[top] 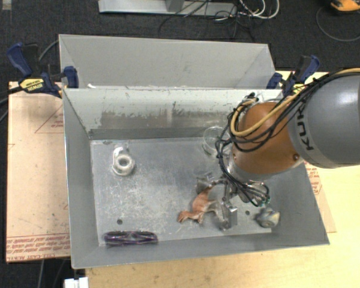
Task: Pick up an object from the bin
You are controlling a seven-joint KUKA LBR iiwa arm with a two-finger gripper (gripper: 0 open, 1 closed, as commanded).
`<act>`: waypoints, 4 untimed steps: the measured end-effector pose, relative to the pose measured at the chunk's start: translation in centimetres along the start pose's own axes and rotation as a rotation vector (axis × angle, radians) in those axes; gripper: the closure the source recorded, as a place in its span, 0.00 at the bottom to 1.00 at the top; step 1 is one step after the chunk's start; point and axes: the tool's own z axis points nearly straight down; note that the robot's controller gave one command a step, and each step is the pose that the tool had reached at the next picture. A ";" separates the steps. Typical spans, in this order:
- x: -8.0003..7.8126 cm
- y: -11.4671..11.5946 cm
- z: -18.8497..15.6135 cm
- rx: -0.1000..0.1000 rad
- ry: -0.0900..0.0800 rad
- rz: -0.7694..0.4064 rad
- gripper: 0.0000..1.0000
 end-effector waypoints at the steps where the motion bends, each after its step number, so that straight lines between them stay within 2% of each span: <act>1: -1.2 2.8 0.0 0.001 -0.006 0.077 1.00; 2: -1.2 2.8 0.0 0.001 -0.006 0.078 1.00; 3: -0.6 3.4 -11.5 0.000 -0.008 0.048 1.00; 4: -0.6 3.4 -11.5 0.000 -0.008 0.049 1.00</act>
Offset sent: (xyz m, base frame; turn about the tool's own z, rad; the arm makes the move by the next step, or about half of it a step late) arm 0.0000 0.0000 0.0000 0.0000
